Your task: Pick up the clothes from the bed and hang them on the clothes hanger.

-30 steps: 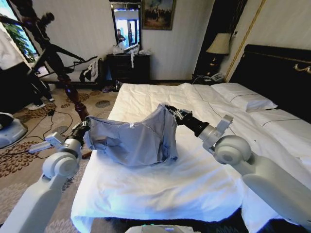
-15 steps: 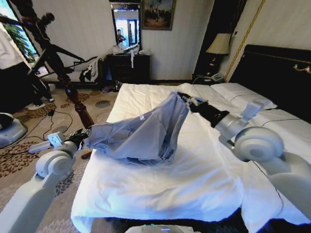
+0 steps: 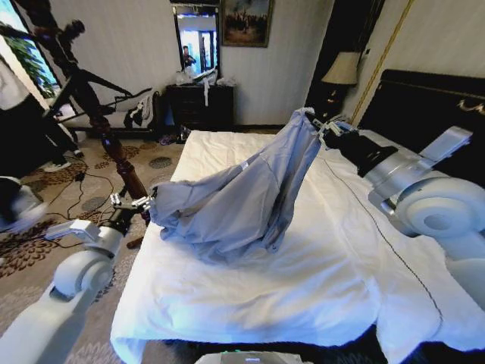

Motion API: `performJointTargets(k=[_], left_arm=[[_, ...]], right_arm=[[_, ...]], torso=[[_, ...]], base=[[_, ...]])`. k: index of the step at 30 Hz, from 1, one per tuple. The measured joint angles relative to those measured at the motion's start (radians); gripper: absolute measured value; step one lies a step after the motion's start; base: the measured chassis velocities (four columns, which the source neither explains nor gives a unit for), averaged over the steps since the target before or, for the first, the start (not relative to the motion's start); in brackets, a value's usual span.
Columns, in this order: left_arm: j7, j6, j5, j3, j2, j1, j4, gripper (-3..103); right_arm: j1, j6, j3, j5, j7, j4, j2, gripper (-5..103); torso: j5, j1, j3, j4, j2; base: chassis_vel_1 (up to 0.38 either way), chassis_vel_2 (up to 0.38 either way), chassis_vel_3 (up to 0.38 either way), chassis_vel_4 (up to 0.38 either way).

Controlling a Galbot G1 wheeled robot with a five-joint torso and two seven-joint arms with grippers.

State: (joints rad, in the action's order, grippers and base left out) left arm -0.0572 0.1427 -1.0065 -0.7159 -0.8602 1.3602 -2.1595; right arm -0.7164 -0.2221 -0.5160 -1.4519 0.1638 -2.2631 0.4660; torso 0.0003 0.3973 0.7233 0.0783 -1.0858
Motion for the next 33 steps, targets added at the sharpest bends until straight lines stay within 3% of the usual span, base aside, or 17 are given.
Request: performJointTargets(k=[2,5,8,10,11,14,16,18,20,23,26,27,31,32,33], left_arm=[[0.031,0.019,-0.026,0.022,0.003,0.029,-0.003,100],[0.172,0.046,0.159,0.076,-0.026,0.105,0.03,100],[0.179,0.058,0.222,0.095,-0.055,0.092,0.063,100],[0.153,0.062,0.331,0.117,-0.048,0.083,0.1,100],[0.153,0.062,0.331,0.117,-0.048,0.083,0.1,100],[0.183,0.028,0.572,0.131,-0.019,0.107,0.146,100],[0.211,0.011,0.609,0.134,-0.019,0.119,0.151,100],[0.278,-0.043,0.643,0.135,-0.024,0.136,0.149,100],[0.304,-0.077,0.674,0.132,-0.02,0.147,0.122,100],[0.289,-0.082,0.647,0.133,-0.004,0.155,0.08,100],[0.21,-0.072,0.514,0.105,0.011,0.13,-0.009,100],[0.21,-0.072,0.514,0.105,0.011,0.13,-0.009,100],[0.021,-0.034,0.276,-0.005,0.047,0.042,-0.127,100],[0.021,-0.034,0.276,-0.005,0.047,0.042,-0.127,100],[-0.003,-0.023,0.226,-0.041,0.061,0.03,-0.141,100]], right_arm=[[0.006,0.001,0.009,0.005,-0.003,0.007,0.0,0],[0.014,0.004,0.047,0.042,-0.013,0.015,0.025,0],[-0.001,0.006,0.062,0.066,-0.021,0.013,0.045,0],[-0.01,0.016,0.071,0.081,-0.027,0.023,0.056,0],[-0.01,0.016,0.071,0.081,-0.027,0.023,0.056,0],[-0.001,0.043,0.073,0.079,-0.042,0.043,0.061,0],[0.004,0.047,0.072,0.077,-0.045,0.047,0.061,0],[0.009,0.05,0.066,0.074,-0.046,0.051,0.058,0],[0.016,0.051,0.058,0.069,-0.046,0.055,0.052,0],[0.025,0.051,0.052,0.061,-0.046,0.062,0.047,0],[0.036,0.051,0.034,0.042,-0.045,0.065,0.032,0],[0.036,0.051,0.034,0.042,-0.045,0.065,0.032,0],[0.034,0.027,-0.042,0.005,-0.02,0.029,-0.033,0],[0.034,0.027,-0.042,0.005,-0.02,0.029,-0.033,0],[0.048,0.019,-0.063,-0.019,-0.014,0.019,-0.05,0]], torso=[[0.0003,0.0,0.0,0.0002,0.0],[-0.0002,0.0,0.0,-0.0011,0.0],[-0.0006,0.0,0.0,-0.001,0.0],[-0.0006,0.0,0.0,0.0001,0.0],[-0.0006,0.0,0.0,0.0001,0.0],[0.0002,0.0,0.0,-0.0003,0.0],[-0.0003,0.0,0.0,-0.0007,0.0],[-0.0008,0.0,0.0,-0.001,0.0],[-0.0004,0.0,0.0,-0.0003,0.0],[0.0,0.0,0.0,-0.0003,0.0],[-0.0002,0.0,0.0,-0.0006,0.0],[-0.0002,0.0,0.0,-0.0006,0.0],[-0.0001,0.0,0.0,0.0001,0.0],[-0.0001,0.0,0.0,0.0001,0.0],[0.0003,0.0,0.0,0.0002,0.0]], base=[[0.0,0.0,0.0,0.0],[0.0,0.0,0.0,0.0],[0.0,0.0,0.0,0.0],[0.0,0.0,0.0,0.0],[0.0,0.0,0.0,0.0],[0.0,0.0,0.0,0.0],[0.0,0.0,0.0,0.0],[0.0,0.0,0.0,0.0],[0.0,0.0,0.0,0.0],[0.0,0.0,0.0,0.0],[0.0,0.0,0.0,0.0],[0.0,0.0,0.0,0.0],[0.0,0.0,0.0,0.0],[0.0,0.0,0.0,0.0],[0.0,0.0,0.0,0.0]])
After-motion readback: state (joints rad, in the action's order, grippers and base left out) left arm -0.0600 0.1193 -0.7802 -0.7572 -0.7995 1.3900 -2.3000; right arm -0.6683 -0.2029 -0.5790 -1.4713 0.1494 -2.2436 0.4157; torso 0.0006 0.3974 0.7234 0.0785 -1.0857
